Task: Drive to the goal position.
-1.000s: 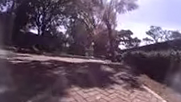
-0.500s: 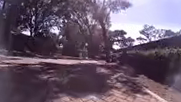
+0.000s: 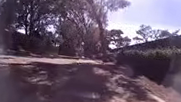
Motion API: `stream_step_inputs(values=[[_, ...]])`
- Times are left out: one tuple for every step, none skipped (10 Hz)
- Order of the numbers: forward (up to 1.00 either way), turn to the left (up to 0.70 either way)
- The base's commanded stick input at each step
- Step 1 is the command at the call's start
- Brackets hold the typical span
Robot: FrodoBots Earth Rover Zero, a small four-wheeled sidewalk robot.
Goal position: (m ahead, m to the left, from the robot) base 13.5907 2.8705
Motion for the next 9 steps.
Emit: stream_step_inputs(values=[[0.7,0.0],[0.7,0.0],[0.7,0.0],[0.7,0.0],[0.7,0.0],[0.7,0.0],[0.7,0.0],[0.7,0.0],[0.7,0.0]])
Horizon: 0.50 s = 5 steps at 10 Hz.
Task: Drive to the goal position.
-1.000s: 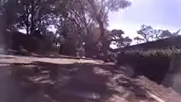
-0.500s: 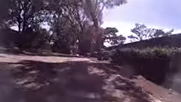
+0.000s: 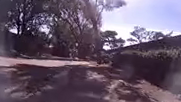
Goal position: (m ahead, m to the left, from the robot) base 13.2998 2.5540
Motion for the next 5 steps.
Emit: stream_step_inputs(values=[[0.7,0.0],[0.7,0.0],[0.7,0.0],[0.7,0.0],[0.7,0.0]])
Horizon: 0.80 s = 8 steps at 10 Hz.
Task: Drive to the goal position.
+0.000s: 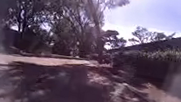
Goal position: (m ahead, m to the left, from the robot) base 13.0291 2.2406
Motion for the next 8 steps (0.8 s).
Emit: stream_step_inputs(values=[[0.7,0.0],[0.7,0.0],[0.7,0.0],[0.7,0.0],[0.7,0.0],[0.7,0.0],[0.7,0.0],[0.7,0.0]])
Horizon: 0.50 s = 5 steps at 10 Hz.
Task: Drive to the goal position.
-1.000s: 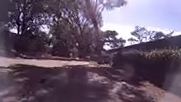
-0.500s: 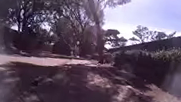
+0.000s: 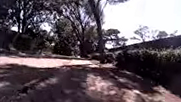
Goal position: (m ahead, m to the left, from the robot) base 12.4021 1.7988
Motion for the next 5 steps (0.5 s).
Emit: stream_step_inputs(values=[[0.7,0.0],[0.7,0.0],[0.7,0.0],[0.7,0.0],[0.7,0.0]])
